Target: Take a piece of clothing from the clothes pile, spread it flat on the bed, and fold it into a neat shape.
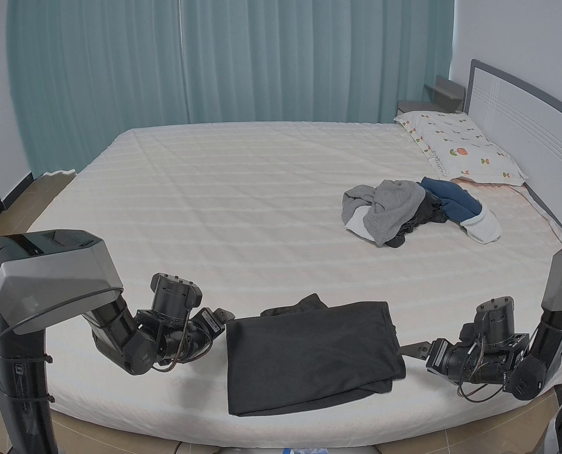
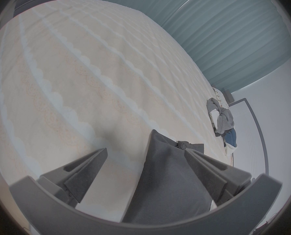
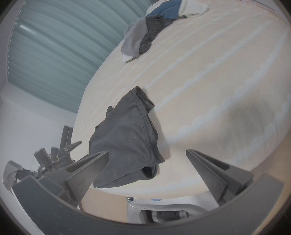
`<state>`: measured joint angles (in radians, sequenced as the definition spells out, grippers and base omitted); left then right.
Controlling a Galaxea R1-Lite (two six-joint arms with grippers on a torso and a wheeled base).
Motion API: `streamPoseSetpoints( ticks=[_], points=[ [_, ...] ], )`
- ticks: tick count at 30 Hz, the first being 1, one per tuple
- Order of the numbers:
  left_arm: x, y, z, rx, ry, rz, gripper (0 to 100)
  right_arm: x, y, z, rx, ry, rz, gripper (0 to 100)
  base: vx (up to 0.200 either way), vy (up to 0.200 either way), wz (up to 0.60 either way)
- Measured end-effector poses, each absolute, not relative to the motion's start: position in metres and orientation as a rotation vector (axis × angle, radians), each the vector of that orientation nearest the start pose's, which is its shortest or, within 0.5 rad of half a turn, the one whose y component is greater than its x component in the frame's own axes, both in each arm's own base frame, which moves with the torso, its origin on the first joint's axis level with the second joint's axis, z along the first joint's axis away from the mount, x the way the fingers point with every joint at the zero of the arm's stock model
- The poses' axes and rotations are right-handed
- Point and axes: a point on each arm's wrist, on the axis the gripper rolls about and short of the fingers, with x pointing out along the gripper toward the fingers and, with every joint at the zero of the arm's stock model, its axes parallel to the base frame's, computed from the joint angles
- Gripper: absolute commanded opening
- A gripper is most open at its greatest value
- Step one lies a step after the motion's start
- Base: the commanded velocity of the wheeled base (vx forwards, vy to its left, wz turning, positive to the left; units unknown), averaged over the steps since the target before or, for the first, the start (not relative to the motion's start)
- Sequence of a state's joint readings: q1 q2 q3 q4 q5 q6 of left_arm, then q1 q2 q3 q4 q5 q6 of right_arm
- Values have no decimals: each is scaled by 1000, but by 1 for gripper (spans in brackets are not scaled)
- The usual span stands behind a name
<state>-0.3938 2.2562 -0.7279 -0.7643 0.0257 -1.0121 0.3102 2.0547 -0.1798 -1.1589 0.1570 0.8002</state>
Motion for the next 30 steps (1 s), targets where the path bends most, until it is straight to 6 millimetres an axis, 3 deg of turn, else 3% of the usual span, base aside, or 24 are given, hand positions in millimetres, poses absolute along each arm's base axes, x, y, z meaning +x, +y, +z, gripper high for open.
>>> streamPoseSetpoints(
  ticks=[3,9,20,30],
  points=[
    [319,-133,-10,-790,854,59,100,215,77,14,737,853,97,100,0,0,0],
    [317,-135,-11,-786,861,54,100,203,79,17,768,846,103,100,-200,0,0],
    [316,-138,-12,-777,866,42,100,201,86,14,818,759,172,100,0,0,0],
    [343,-152,-3,-802,751,-33,100,203,86,0,805,775,132,100,0,0,0]
  ],
)
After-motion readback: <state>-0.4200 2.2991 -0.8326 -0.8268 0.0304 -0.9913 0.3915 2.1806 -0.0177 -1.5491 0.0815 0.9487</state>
